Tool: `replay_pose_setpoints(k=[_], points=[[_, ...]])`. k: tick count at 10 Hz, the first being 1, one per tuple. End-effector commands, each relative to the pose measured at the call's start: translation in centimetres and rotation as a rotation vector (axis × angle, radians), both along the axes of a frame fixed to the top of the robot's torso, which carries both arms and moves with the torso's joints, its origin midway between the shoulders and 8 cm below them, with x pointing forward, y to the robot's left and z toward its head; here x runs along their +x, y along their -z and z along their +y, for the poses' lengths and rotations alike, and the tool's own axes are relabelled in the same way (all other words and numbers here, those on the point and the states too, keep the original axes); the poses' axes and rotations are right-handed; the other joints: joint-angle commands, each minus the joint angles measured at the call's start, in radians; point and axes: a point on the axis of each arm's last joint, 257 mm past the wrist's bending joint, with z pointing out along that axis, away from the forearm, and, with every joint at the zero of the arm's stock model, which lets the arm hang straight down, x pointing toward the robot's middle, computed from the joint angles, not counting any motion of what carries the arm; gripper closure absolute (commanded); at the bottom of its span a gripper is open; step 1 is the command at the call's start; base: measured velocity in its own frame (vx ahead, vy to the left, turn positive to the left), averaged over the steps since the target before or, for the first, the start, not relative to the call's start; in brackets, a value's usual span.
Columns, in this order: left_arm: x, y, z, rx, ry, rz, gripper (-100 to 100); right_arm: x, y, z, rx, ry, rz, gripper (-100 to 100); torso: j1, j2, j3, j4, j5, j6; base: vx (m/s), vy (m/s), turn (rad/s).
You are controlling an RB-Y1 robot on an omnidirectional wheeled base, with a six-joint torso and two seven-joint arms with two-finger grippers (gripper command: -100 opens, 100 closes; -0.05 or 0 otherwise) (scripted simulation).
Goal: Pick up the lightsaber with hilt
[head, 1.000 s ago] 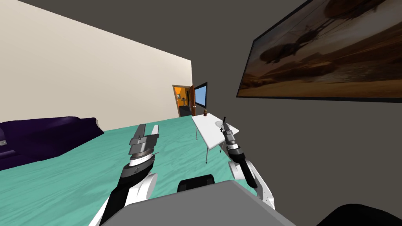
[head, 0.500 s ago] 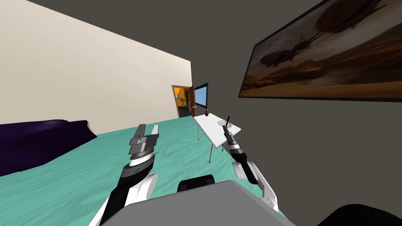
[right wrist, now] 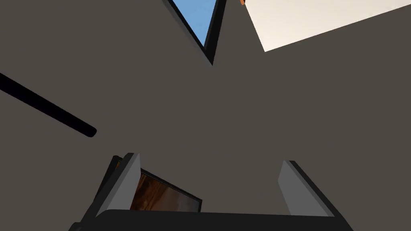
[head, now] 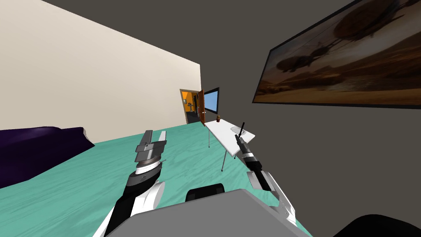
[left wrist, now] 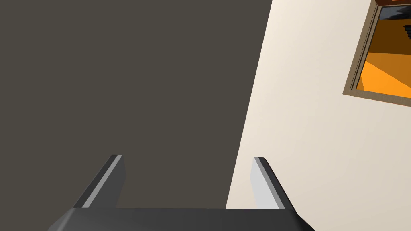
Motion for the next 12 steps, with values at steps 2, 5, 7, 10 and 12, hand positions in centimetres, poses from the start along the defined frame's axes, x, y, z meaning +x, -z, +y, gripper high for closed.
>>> replay_pose_setpoints(k=[2,5,7,10,12], points=[[0.0,0.0,0.0,0.0,0.0,0.0,0,-0.2,2.8,-4.5,-0.111,0.12,0.099,-100,0.001,-0.002,-0.001,0.0,0.0,0.0,0.1,0.139,-0.042],[0.0,0.0,0.0,0.0,0.0,0.0,0,-1.0,5.5,-9.7,-0.223,0.249,0.208,-100,0.001,-0.005,-0.003,-0.001,0.0,0.0,0.133,0.126,-0.023],[0.0,0.0,0.0,0.0,0.0,0.0,0,-1.9,6.8,-13.2,-0.289,0.329,0.275,-100,-0.003,-0.006,-0.004,-0.001,0.0,0.0,0.145,0.053,-0.005],[0.0,0.0,0.0,0.0,0.0,0.0,0,-3.5,8.0,-18.1,-0.369,0.438,0.361,-100,-0.006,-0.006,-0.004,-0.001,-0.001,0.0,0.143,0.035,0.011],[0.0,0.0,0.0,0.0,0.0,0.0,0,-4.7,8.4,-20.9,-0.41,0.503,0.409,-100,-0.007,-0.007,-0.004,-0.002,-0.001,0.0,0.168,0.003,0.015]])
